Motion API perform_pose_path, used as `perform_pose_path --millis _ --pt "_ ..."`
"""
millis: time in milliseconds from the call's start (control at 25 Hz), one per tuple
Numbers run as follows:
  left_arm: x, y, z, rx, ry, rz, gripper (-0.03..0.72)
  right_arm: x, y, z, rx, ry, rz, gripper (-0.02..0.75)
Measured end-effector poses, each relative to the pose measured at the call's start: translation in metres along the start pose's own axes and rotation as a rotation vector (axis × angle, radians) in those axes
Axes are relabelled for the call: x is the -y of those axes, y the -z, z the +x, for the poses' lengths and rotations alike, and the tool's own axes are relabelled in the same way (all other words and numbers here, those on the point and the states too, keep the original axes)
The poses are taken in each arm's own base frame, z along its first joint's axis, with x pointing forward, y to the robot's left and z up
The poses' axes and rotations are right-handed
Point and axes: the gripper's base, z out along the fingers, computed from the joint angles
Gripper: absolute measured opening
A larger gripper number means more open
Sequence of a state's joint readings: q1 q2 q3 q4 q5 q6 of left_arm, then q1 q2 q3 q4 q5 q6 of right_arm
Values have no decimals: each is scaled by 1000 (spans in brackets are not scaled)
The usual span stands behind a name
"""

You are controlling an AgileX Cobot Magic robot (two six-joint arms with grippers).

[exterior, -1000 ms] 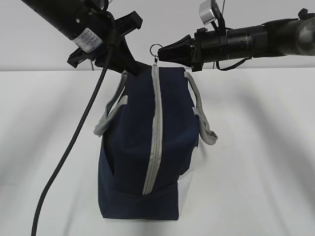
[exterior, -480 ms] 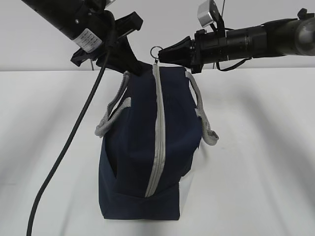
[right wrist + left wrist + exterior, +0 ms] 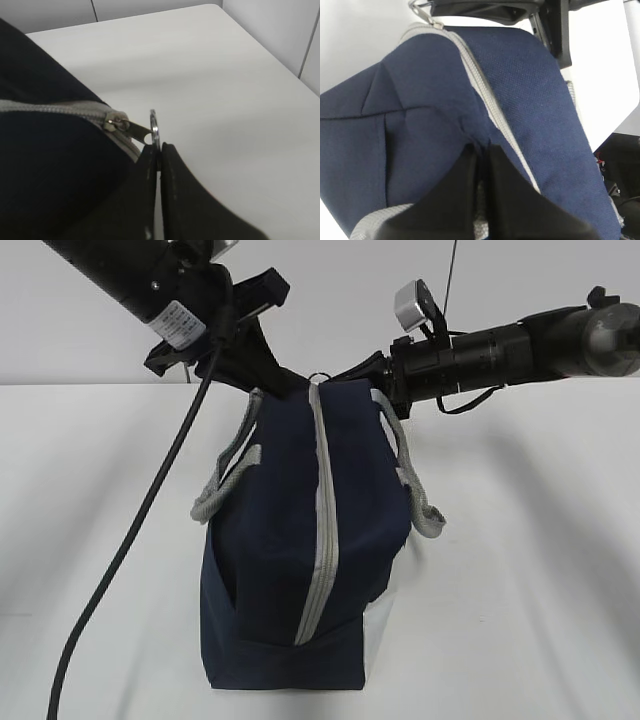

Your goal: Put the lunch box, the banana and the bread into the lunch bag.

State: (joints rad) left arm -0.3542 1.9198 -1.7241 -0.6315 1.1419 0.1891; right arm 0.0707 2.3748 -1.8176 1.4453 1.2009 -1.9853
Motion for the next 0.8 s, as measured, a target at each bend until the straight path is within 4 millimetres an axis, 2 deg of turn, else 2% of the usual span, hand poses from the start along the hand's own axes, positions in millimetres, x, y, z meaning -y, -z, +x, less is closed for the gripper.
perform_pose_path --millis 800 --pt "6 3 0 9 -83 49 22 -4 1 12 -141 -51 -54 0"
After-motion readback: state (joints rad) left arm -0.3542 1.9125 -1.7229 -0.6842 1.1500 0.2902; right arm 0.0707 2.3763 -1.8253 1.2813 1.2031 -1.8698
